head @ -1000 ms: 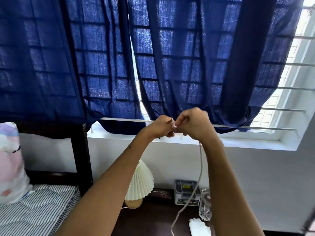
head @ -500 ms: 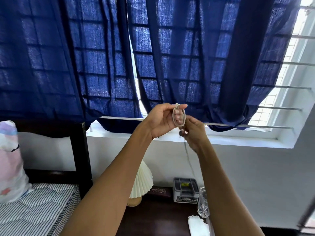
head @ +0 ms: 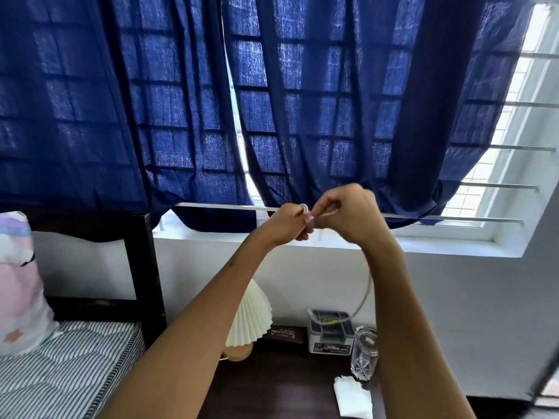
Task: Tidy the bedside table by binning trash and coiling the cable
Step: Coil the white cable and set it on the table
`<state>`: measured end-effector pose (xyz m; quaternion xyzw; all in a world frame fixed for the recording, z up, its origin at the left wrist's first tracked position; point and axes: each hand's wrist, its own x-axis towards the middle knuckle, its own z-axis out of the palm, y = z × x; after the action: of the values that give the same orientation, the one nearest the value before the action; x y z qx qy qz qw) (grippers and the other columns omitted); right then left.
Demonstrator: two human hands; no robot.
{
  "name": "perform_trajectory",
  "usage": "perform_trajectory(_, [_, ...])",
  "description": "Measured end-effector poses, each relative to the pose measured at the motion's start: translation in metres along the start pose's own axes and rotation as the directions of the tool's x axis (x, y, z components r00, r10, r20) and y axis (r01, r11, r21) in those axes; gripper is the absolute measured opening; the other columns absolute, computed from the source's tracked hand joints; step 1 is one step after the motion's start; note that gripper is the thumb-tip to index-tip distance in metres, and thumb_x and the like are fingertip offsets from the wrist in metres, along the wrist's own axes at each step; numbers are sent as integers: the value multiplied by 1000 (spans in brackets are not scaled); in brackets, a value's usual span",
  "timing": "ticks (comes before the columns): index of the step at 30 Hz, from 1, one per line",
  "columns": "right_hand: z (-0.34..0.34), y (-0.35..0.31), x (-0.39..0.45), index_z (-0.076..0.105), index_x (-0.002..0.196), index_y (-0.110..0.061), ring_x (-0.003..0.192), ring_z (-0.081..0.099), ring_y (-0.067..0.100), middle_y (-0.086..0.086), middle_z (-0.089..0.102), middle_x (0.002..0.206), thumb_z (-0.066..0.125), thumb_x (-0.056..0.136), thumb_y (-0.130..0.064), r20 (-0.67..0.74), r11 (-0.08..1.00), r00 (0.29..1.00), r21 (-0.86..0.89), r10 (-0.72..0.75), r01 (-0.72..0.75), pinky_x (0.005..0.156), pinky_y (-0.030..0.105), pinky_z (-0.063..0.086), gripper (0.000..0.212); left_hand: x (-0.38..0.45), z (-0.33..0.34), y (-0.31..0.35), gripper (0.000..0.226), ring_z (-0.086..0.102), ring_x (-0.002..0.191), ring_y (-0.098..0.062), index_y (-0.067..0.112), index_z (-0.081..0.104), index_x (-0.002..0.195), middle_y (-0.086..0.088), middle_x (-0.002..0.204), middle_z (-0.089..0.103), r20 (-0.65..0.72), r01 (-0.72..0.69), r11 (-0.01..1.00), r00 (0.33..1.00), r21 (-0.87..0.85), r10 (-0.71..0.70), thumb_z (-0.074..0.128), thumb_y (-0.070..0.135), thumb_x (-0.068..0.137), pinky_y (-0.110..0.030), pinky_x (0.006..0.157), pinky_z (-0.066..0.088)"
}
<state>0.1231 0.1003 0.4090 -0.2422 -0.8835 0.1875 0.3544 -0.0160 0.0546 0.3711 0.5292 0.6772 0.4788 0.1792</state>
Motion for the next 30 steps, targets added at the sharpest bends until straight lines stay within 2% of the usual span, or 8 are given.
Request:
perform_trajectory(3, [-9, 6, 8, 71, 66, -18, 52, 57, -5, -9, 65, 60, 84, 62, -12, -58, 984, 998, 169, -39, 48, 53, 4, 43, 14, -6, -3, 6, 50, 49, 59, -14, 8, 62, 81, -4, 66, 54, 95, 129, 966, 989, -226, -110, 22, 30, 100, -24, 62, 42])
perform_trajectory(6, [-7, 18, 15, 71, 70, -13, 58, 63, 4, 3, 71, 69, 82, 65, -10, -83, 911, 997, 411, 1, 33, 59, 13, 52, 13, -9, -6, 10, 51, 42, 51, -12, 7, 63, 75, -2, 56, 48, 205, 166, 876, 976, -454, -78, 21, 26, 97, -22, 53, 37])
perform_trajectory(11, [31, 38, 17, 71, 75, -18, 51, 52, 4, -8, 64, 57, 67, 84, -15, 19, 507, 971, 850, 240, -142, 49, 16, 39, 10, -5, -8, 23, 41, 41, 48, -10, 5, 62, 77, -1, 53, 48, 256, 175, 658, 966, -733, 28, 28, 20, 94, -21, 51, 40])
perform_trajectory(14, [55, 45, 13, 69, 80, -17, 54, 46, 6, -5, 60, 60, 61, 88, -16, 139, 295, 912, 918, 387, -265, 44, 16, 34, 11, -2, -3, 23, 36, 45, 52, -12, 0, 62, 84, -2, 55, 51, 234, 196, 534, 972, -823, 4, 30, 15, 92, -23, 55, 41])
perform_trajectory(18, [72, 46, 0, 64, 80, -14, 51, 44, 7, 0, 63, 69, 54, 90, -12, 345, 232, 836, 852, 426, -470, 44, 16, 34, 15, 3, -2, 18, 30, 51, 55, -11, -1, 61, 94, -2, 60, 54, 180, 179, 323, 983, -929, -27, 35, 14, 96, -23, 58, 48])
perform_trajectory(20, [71, 44, -5, 67, 87, -9, 49, 45, 7, 1, 64, 66, 56, 90, -16, 386, 279, 826, 809, 411, -517, 45, 17, 37, 13, 7, -2, 15, 30, 53, 61, -10, 1, 61, 94, -3, 68, 55, 80, 114, 415, 992, -903, -98, 35, 14, 98, -23, 62, 49])
perform_trajectory(25, [52, 18, -7, 71, 88, -2, 46, 50, 11, 8, 67, 68, 57, 88, -14, 318, 828, 888, 353, 332, -436, 43, 18, 41, 18, 15, 4, 7, 19, 55, 67, -11, 11, 58, 87, -2, 74, 59, -276, -32, 789, 945, -613, -176, 43, 14, 98, -21, 70, 50])
perform_trajectory(30, [17, -6, -4, 76, 74, -16, 62, 61, 25, 12, 72, 76, 69, 74, -15, 113, 988, 982, 3, 151, -153, 65, 36, 57, 8, 5, 0, -3, 13, 54, 58, -5, 6, 54, 86, -3, 72, 57, -222, -35, 971, 975, -238, -20, 46, 13, 95, -19, 61, 47])
